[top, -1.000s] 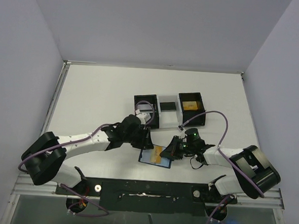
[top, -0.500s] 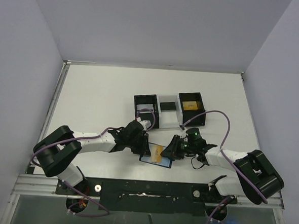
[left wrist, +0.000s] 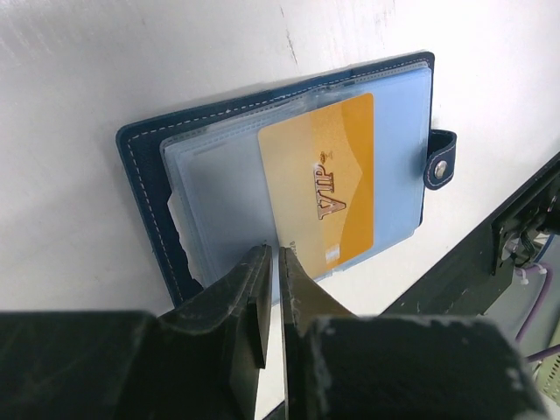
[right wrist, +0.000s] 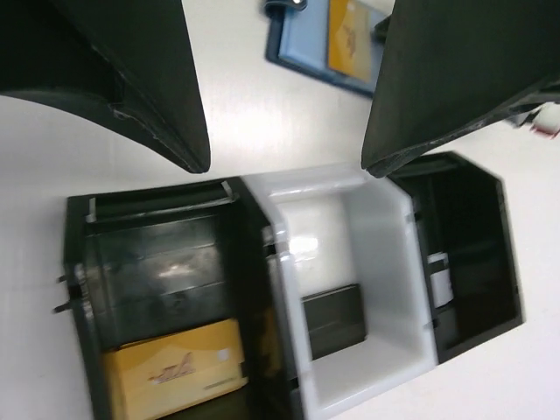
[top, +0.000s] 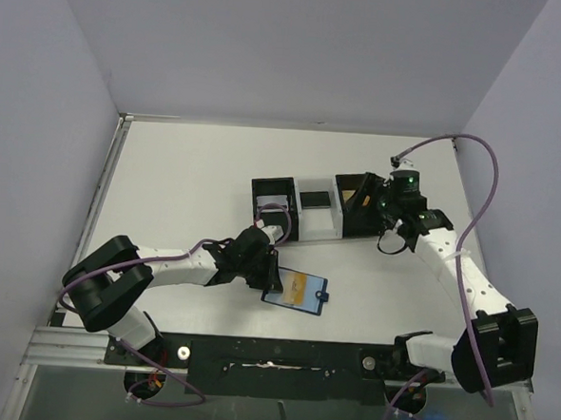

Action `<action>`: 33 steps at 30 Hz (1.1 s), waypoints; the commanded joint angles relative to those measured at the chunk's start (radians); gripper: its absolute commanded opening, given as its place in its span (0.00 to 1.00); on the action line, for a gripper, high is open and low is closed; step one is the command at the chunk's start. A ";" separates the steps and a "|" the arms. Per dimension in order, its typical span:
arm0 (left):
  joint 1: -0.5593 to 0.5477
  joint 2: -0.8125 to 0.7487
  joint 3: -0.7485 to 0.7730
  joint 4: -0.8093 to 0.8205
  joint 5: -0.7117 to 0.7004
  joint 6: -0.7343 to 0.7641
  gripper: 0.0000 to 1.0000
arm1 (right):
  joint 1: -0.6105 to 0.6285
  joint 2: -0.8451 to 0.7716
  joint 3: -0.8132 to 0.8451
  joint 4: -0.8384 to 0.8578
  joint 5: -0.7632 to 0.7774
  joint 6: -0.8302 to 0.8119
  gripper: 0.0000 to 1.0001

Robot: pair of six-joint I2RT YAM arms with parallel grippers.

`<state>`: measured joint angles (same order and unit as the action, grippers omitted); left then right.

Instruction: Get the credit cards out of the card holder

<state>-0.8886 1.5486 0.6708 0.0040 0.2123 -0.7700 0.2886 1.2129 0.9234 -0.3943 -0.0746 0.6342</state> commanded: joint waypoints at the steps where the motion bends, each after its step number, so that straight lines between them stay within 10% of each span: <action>1: 0.000 -0.008 -0.007 -0.008 -0.038 0.005 0.09 | -0.039 0.118 0.073 -0.067 0.035 -0.113 0.72; 33: -0.001 0.010 0.007 -0.010 -0.019 0.006 0.07 | 0.002 0.414 0.192 0.031 -0.292 -0.179 0.67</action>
<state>-0.8883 1.5509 0.6708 0.0044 0.2119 -0.7780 0.2760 1.6333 1.0924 -0.3981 -0.3164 0.4625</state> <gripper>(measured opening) 0.076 0.668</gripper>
